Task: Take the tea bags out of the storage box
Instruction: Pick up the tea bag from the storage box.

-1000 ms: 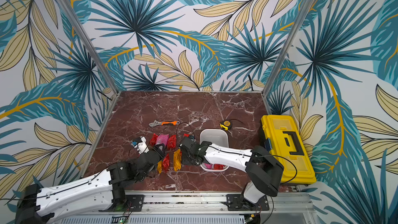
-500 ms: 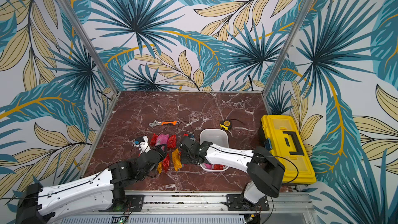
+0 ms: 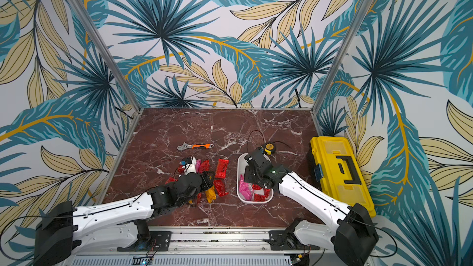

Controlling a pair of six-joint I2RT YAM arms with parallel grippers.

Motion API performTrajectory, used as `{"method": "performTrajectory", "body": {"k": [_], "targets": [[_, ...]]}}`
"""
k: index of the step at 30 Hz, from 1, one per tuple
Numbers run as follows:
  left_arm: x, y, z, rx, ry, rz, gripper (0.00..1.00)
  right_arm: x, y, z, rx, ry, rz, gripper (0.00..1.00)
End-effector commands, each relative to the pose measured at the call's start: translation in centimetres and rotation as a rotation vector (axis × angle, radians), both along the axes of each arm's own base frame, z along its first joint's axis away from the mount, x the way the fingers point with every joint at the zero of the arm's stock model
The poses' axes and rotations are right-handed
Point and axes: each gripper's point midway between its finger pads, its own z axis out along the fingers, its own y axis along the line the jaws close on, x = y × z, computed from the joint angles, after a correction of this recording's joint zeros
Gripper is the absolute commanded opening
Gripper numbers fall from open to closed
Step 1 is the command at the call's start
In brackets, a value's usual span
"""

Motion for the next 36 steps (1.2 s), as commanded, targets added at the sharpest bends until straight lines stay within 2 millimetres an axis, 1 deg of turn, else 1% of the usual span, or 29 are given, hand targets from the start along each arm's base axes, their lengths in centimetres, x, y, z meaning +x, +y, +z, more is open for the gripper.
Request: {"method": "performTrajectory", "body": {"k": [1, 2, 5, 7, 11, 13, 14, 16, 18, 26, 30, 36], "targets": [[0.5, -4.0, 2.3, -0.103, -0.027, -0.123, 0.58, -2.6, -0.9, -2.5, -0.033, 0.11, 0.094, 0.56], [0.5, -4.7, 2.1, -0.107, -0.015, -0.143, 0.58, -2.9, -0.9, -2.9, -0.03, 0.122, 0.107, 0.57], [0.6, -6.3, 1.5, -0.113, 0.022, -0.188, 0.59, -2.9, -0.5, -3.3, -0.006, 0.125, 0.13, 0.6], [0.6, -7.3, 0.9, -0.123, 0.053, -0.21, 0.59, -2.6, 0.1, -3.3, 0.019, 0.115, 0.144, 0.62], [0.5, -8.6, -0.1, -0.169, 0.096, -0.229, 0.59, -1.6, 1.0, -3.1, 0.044, 0.093, 0.16, 0.65], [0.6, -8.8, -0.6, -0.185, 0.113, -0.22, 0.59, -1.1, 1.6, -3.2, 0.056, 0.085, 0.168, 0.66], [0.2, -9.2, -0.9, -0.197, 0.132, -0.242, 0.58, -0.8, 1.9, -3.3, 0.061, 0.085, 0.171, 0.66], [0.1, -9.3, -1.3, -0.204, 0.146, -0.245, 0.58, -0.4, 2.4, -3.6, 0.071, 0.094, 0.175, 0.66], [0.0, -9.5, -1.3, -0.208, 0.153, -0.248, 0.58, 0.0, 2.8, -3.8, 0.074, 0.095, 0.18, 0.66], [0.0, -9.3, -2.0, -0.204, 0.178, -0.238, 0.55, 1.2, 3.5, -5.1, 0.066, 0.103, 0.176, 0.68], [0.1, -9.2, -2.4, -0.201, 0.187, -0.231, 0.54, 1.5, 3.2, -5.8, 0.039, 0.106, 0.16, 0.64], [0.1, -9.2, -2.6, -0.2, 0.195, -0.227, 0.53, 1.5, 2.7, -6.5, 0.017, 0.111, 0.148, 0.48]]}}
